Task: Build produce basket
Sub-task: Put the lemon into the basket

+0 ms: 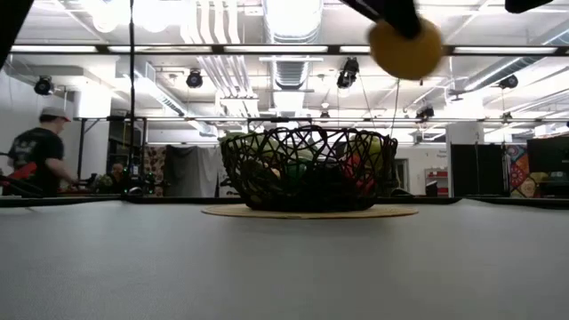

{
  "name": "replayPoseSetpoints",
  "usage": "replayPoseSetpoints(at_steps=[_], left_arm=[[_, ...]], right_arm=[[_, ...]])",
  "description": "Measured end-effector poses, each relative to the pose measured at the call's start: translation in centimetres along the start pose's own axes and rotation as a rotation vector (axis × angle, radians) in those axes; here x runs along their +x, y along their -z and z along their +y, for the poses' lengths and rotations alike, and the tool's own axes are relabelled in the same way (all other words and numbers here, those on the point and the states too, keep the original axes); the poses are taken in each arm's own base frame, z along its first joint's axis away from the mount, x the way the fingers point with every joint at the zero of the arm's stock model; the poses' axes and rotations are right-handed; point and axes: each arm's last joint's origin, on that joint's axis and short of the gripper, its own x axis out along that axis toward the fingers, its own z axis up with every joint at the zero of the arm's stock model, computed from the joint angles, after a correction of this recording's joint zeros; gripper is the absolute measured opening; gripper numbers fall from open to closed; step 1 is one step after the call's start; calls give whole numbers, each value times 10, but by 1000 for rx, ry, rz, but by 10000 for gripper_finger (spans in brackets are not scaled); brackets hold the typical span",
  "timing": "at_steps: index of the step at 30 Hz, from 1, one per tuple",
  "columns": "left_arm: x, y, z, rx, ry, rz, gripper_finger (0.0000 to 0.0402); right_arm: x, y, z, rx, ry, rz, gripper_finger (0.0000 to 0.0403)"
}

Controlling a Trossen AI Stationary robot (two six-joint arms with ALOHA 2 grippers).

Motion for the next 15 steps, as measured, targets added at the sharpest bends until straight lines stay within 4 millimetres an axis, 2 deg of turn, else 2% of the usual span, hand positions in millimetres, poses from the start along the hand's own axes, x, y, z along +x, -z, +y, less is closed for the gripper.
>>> replayPoseSetpoints(at_steps=[7, 10, 15], left_arm=[[-20, 23, 68, -28, -95, 115, 195], [-14, 44, 96, -102, -136, 184, 195], [12, 94, 131, -202, -131, 340, 195]], right_arm=[[0, 0, 0, 8, -3, 4, 228], [0, 0, 0, 9, -3, 5, 228], [0, 1, 0, 12, -3, 10, 228]])
